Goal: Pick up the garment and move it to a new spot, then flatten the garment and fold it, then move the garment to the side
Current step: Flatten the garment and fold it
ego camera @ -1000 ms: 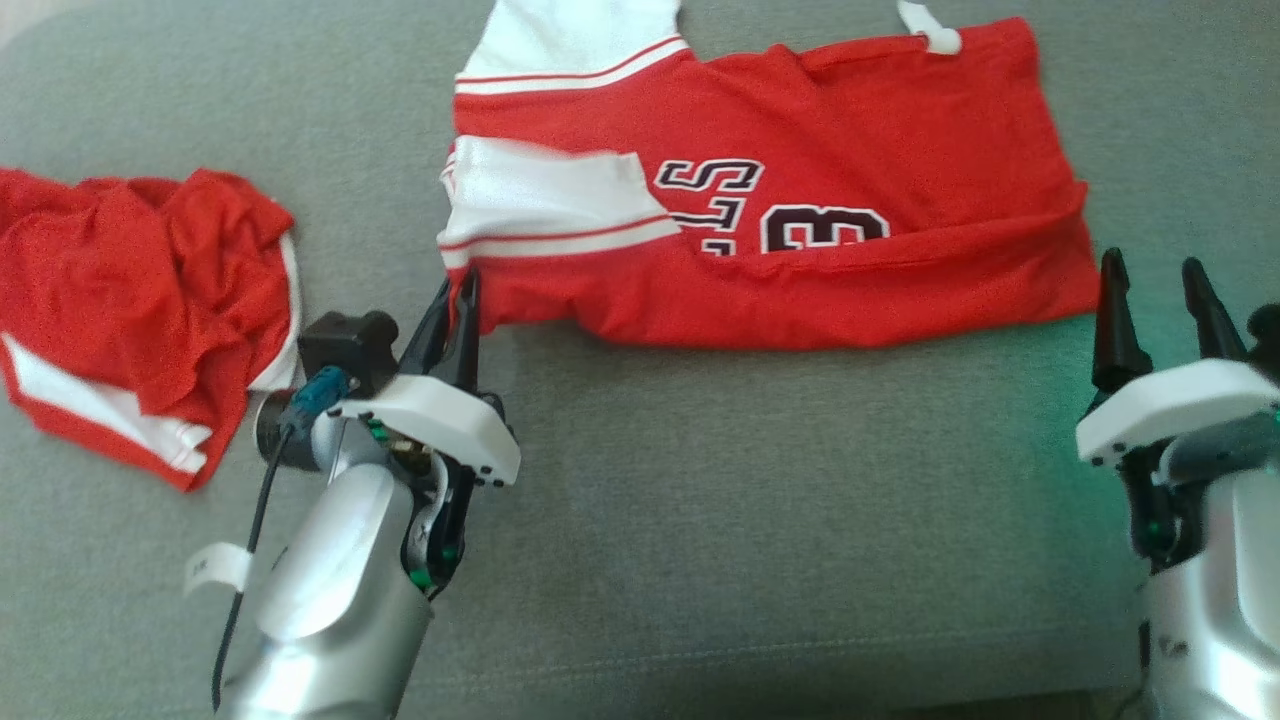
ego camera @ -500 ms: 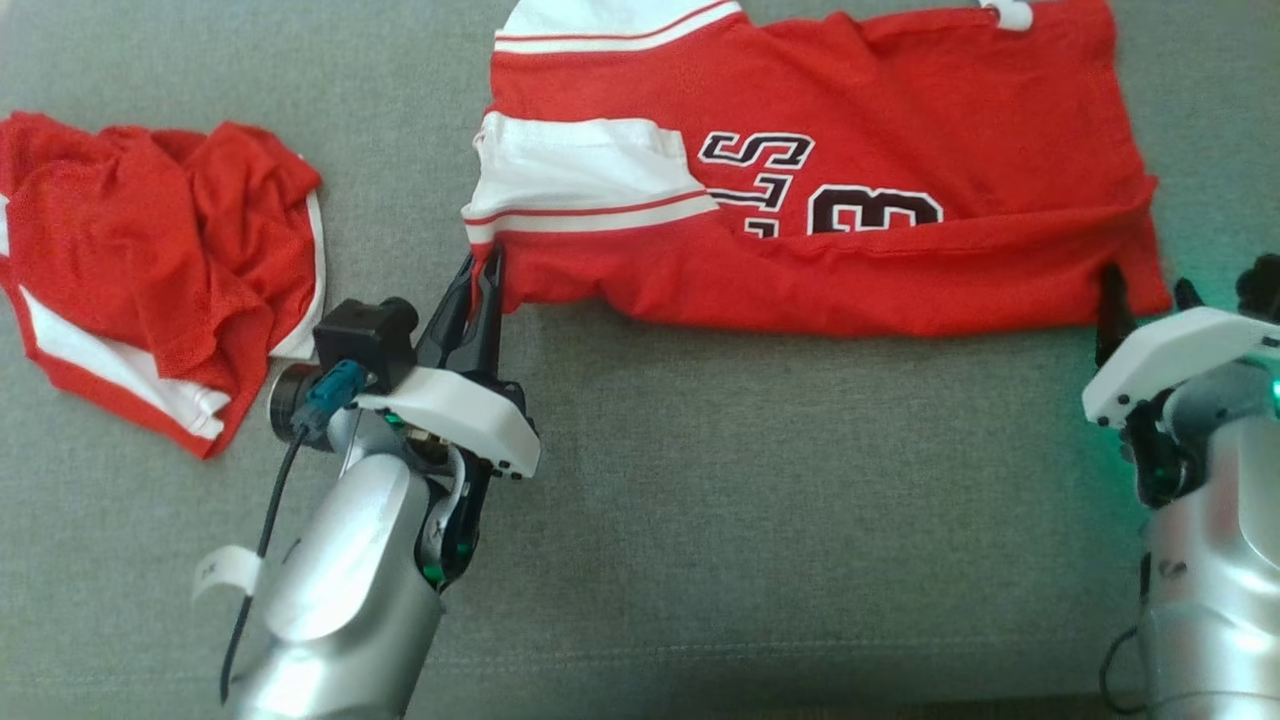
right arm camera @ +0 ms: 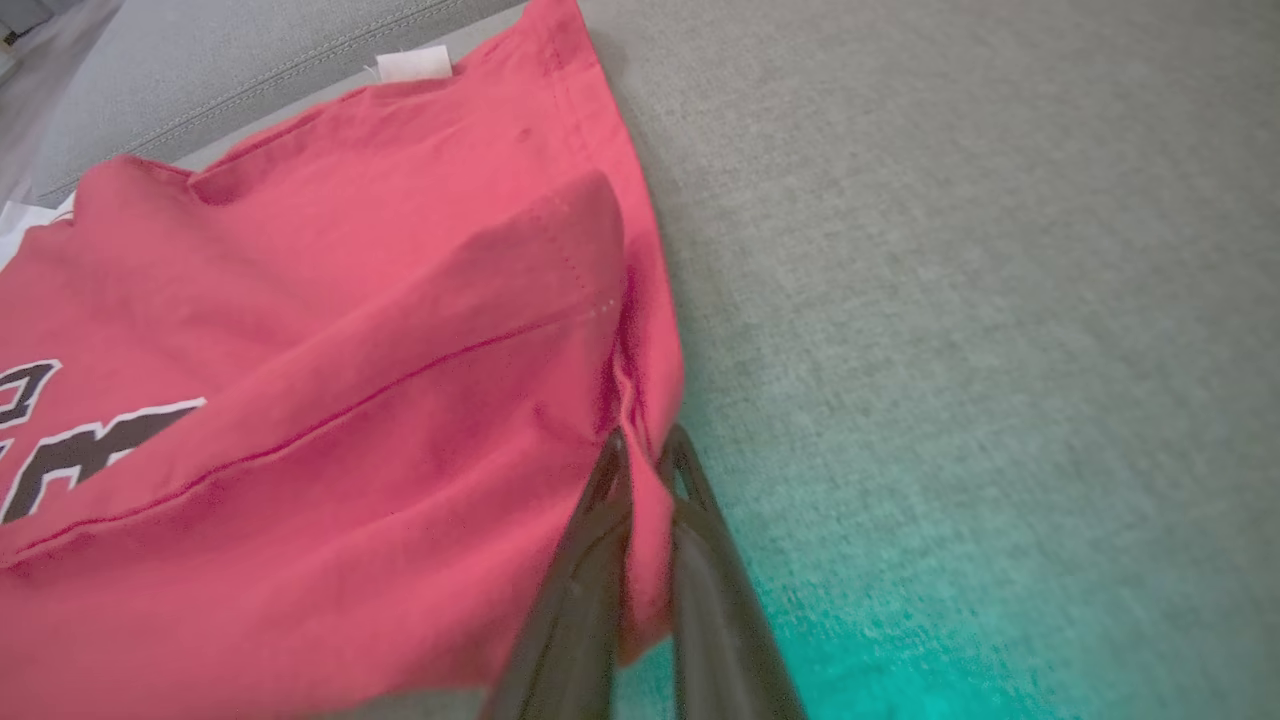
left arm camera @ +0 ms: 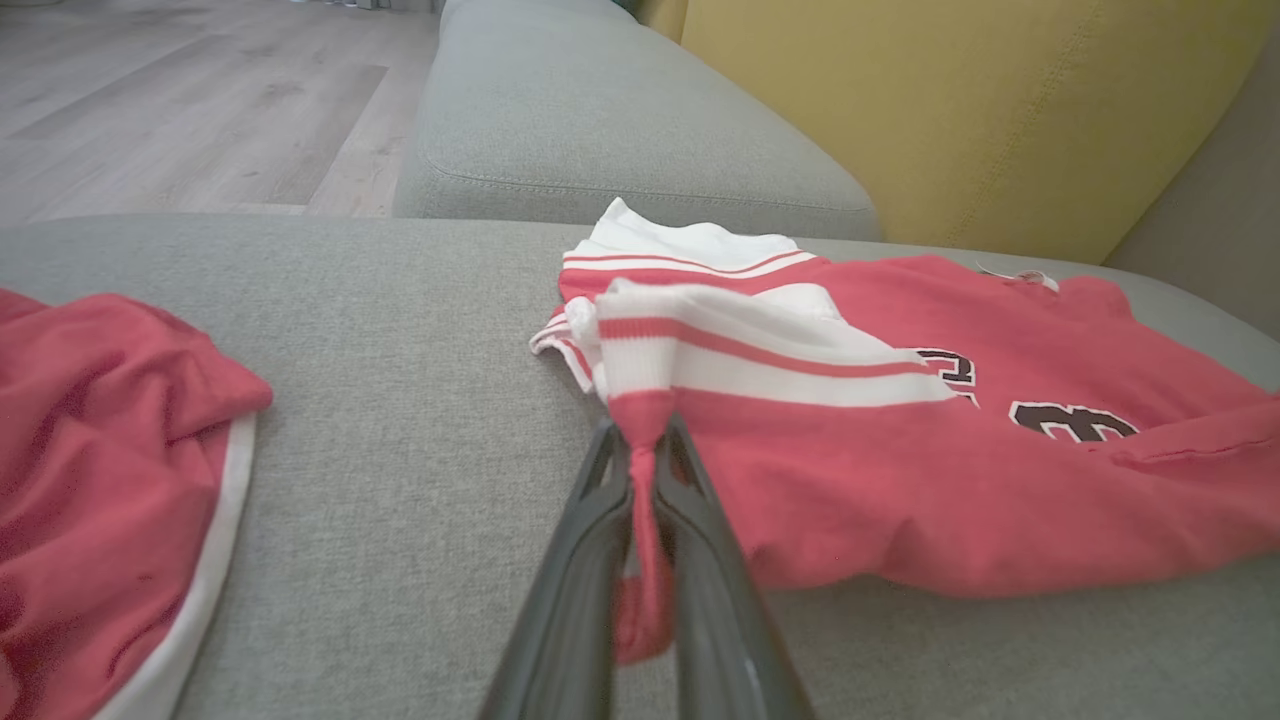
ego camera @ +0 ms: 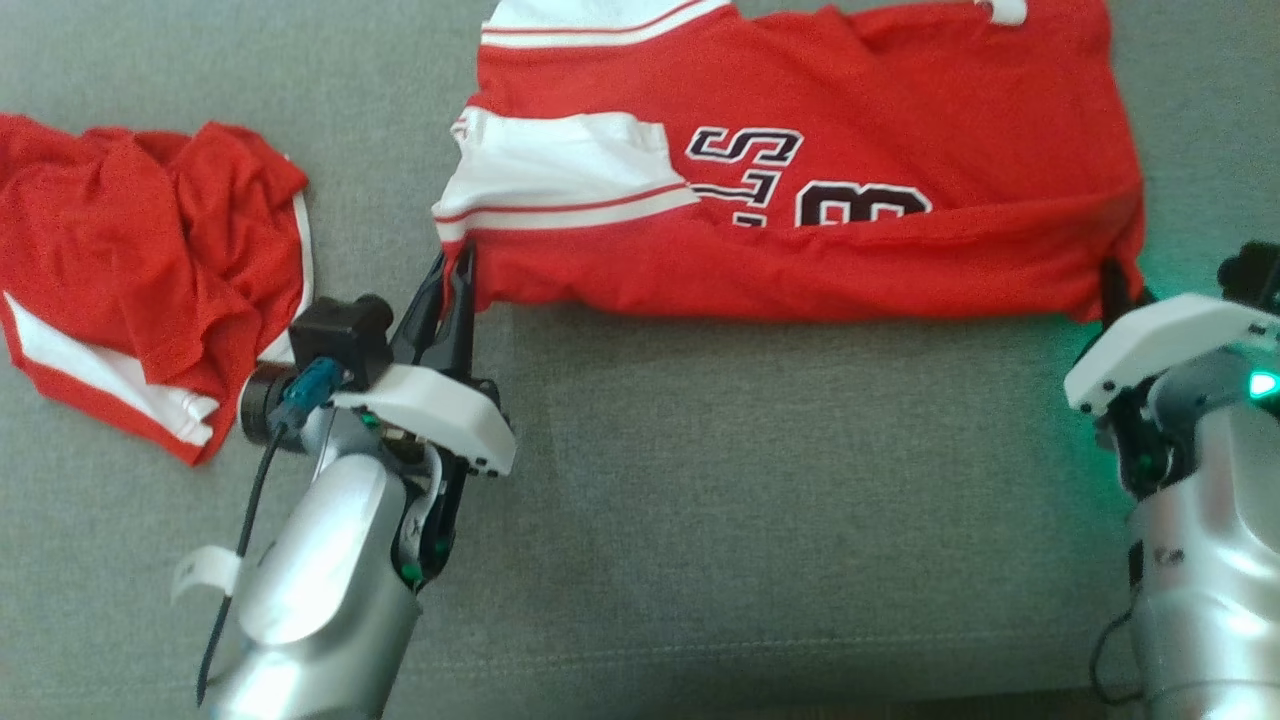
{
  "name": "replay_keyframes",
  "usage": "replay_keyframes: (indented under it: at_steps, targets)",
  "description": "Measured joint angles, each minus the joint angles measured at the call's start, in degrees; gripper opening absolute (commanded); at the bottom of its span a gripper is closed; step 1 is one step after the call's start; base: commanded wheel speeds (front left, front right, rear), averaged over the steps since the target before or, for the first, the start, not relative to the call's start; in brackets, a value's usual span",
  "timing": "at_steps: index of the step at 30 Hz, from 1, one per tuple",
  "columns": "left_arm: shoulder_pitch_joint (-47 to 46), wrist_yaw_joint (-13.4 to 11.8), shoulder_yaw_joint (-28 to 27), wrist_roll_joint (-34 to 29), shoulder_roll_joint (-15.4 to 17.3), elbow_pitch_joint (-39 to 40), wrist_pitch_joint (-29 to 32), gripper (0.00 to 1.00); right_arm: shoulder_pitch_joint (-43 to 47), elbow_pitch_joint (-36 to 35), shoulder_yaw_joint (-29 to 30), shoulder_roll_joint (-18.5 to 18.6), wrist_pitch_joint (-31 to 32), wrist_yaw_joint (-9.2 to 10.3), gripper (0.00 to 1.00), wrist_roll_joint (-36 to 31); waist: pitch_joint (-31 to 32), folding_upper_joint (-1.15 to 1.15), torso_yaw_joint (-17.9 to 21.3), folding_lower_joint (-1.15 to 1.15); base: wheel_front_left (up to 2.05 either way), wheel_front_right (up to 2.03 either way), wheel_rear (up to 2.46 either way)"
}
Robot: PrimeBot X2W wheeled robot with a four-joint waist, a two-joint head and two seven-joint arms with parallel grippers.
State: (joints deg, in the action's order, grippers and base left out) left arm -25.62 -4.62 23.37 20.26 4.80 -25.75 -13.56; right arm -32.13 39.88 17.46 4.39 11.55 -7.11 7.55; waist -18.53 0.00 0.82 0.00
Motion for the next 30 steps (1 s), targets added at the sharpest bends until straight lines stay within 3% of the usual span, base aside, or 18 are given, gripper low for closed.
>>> replay_keyframes:
  at_steps: [12,27,28,29,30]
  targets:
    - [7.0,-0.5,0.0,1.3,2.1,-0.3,2.5,0.00,10.1,-4.8,-2.6,1.8,2.8,0.00,0.00,7.3,7.4,0.00,1.7,0.00,0.00,0.00,0.00]
    - [15.9,-0.5,1.9,3.3,4.6,5.5,9.5,0.00,24.5,-21.0,-1.8,1.0,13.8,0.00,0.00,9.5,12.8,0.00,2.5,-0.01,0.00,0.00,0.00]
    - [16.1,-0.8,1.9,3.3,4.7,5.5,9.5,0.15,24.9,-21.8,-1.8,0.8,13.7,-0.01,0.00,9.2,12.9,0.00,2.6,-0.01,0.00,0.00,0.00]
    - [16.2,-1.0,1.9,3.3,4.7,5.5,9.5,0.42,25.1,-22.6,-1.8,0.5,13.6,0.00,0.36,8.6,12.9,0.00,2.7,-0.01,0.00,0.00,0.00]
    - [16.2,-1.5,1.9,3.3,4.8,5.6,9.4,0.83,25.3,-23.4,-1.6,0.2,12.9,0.00,1.00,8.0,12.8,0.00,2.8,-0.01,0.00,0.00,0.00]
